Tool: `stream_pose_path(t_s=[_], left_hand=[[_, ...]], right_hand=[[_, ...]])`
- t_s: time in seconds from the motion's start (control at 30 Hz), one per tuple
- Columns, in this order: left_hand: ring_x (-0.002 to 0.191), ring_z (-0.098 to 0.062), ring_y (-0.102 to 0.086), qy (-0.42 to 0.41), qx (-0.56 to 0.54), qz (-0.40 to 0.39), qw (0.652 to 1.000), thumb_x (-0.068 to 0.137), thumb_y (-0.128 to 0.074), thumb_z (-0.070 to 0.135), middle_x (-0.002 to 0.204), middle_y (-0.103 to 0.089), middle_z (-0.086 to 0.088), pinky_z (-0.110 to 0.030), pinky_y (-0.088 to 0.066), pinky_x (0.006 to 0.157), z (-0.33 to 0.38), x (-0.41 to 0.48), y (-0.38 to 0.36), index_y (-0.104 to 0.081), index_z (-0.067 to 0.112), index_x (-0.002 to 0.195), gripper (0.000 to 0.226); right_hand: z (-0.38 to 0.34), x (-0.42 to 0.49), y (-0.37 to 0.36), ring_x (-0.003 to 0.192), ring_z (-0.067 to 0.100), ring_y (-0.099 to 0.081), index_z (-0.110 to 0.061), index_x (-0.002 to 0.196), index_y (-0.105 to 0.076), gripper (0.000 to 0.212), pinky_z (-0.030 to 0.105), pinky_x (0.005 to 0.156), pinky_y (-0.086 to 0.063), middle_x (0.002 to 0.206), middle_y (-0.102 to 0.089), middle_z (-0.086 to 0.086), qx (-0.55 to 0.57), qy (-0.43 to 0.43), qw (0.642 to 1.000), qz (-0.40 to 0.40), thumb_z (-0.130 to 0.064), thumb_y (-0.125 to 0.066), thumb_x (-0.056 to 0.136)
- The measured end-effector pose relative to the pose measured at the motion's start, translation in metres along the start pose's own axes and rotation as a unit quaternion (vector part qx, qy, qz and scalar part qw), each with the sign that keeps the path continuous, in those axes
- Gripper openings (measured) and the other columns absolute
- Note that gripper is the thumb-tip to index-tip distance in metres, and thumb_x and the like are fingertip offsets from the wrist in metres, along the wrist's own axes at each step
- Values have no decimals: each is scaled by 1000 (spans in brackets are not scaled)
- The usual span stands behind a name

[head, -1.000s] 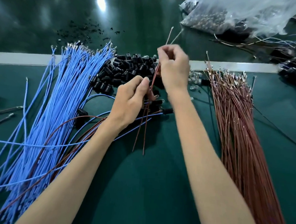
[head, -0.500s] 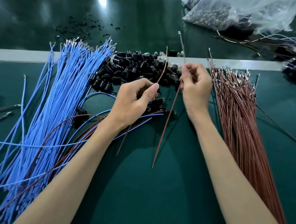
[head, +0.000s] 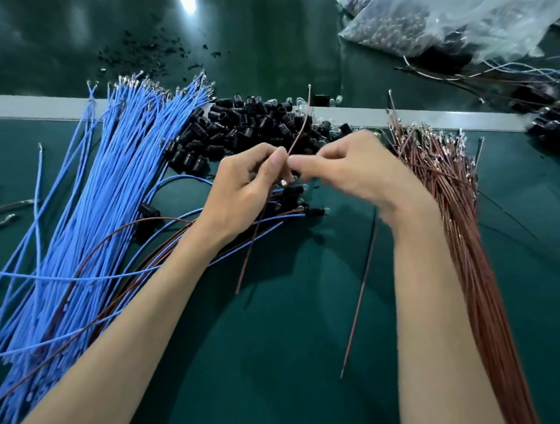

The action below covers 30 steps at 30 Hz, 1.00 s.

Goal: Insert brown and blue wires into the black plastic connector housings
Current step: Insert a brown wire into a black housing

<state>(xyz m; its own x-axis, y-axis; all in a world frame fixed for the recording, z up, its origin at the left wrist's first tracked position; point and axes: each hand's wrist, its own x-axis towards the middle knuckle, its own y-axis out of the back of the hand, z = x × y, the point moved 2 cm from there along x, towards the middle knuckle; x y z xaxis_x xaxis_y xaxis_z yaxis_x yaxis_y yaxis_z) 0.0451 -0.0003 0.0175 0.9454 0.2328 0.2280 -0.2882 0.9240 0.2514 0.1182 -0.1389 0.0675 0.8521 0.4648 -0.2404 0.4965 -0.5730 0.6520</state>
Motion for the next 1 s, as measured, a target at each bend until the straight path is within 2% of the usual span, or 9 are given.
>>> stream_pose_path(t_s=[0.1, 0.2, 0.3, 0.37, 0.5, 0.6, 0.7, 0.8, 1.0], left_hand=[[64, -10, -56, 22, -68, 24, 997, 101, -43, 12, 74, -63, -1, -24, -47, 59, 1, 0, 3, -63, 6, 92, 23], [65, -10, -60, 20, -89, 32, 995, 101, -41, 11, 82, -68, 1, -20, -48, 54, 2, 0, 7, -64, 5, 96, 24], [70, -2, -61, 9, -66, 35, 997, 101, -41, 9, 85, -67, -2, -15, -47, 65, 0, 2, 8, -64, 3, 97, 24], [72, -3, -60, 10, -50, 54, 997, 101, -42, 11, 83, -65, -1, -17, -47, 69, -2, 2, 8, -63, 4, 99, 22], [77, -3, -60, 8, 7, 73, 997, 99, -48, 12, 85, -66, 3, -17, -48, 73, -4, 3, 5, -65, 8, 98, 17], [81, -13, -62, 11, 42, 51, 998, 95, -57, 14, 89, -66, 1, -31, -51, 74, -7, 4, 5, -68, 8, 101, 14], [79, -12, -60, -2, 68, 51, 996, 91, -64, 16, 88, -62, 6, -29, -49, 70, -7, 5, 8, -69, 14, 100, 10], [78, -15, -60, 1, 71, 48, 996, 87, -68, 15, 88, -65, 1, -22, -47, 68, -6, 5, 7, -67, 19, 96, 10], [80, -20, -60, 3, 75, 40, 996, 85, -70, 16, 91, -67, -6, -27, -48, 68, -8, 5, 6, -70, 15, 95, 10]], right_hand=[[-8, -3, -31, 42, 3, -42, -16, 59, -67, 32, 11, 42, -33, 58, -65, -3, 132, 14, 980, -147, -36, -70, 85], [-4, -3, -41, 45, 2, -48, -9, 73, -67, 22, 11, 44, -36, 62, -67, -2, 203, 43, 961, -185, -22, -65, 90], [0, -3, -45, 48, 3, -55, -6, 78, -63, 14, 12, 47, -42, 61, -65, -4, 213, 84, 950, -211, -7, -61, 92], [2, -1, -47, 46, 8, -58, -7, 80, -56, 16, 15, 45, -45, 61, -65, -1, 266, 91, 944, -173, -5, -54, 96], [10, 7, -51, 48, 21, -64, -11, 87, -45, 15, 20, 44, -50, 70, -64, 11, 406, 79, 910, 19, -6, -43, 101], [21, 12, -52, 57, 20, -69, -12, 90, -44, 14, 21, 55, -54, 71, -68, 8, 444, 114, 879, 132, 0, -49, 97], [26, 13, -49, 65, 16, -69, -12, 95, -47, 22, 19, 63, -54, 79, -66, 10, 458, 147, 857, 182, 6, -59, 89], [28, 12, -47, 65, 11, -67, -14, 96, -51, 21, 19, 64, -52, 79, -65, 7, 447, 160, 849, 231, 4, -59, 89], [25, 11, -46, 65, 10, -65, -15, 95, -50, 20, 20, 66, -51, 78, -64, 7, 431, 185, 840, 272, 2, -58, 90]])
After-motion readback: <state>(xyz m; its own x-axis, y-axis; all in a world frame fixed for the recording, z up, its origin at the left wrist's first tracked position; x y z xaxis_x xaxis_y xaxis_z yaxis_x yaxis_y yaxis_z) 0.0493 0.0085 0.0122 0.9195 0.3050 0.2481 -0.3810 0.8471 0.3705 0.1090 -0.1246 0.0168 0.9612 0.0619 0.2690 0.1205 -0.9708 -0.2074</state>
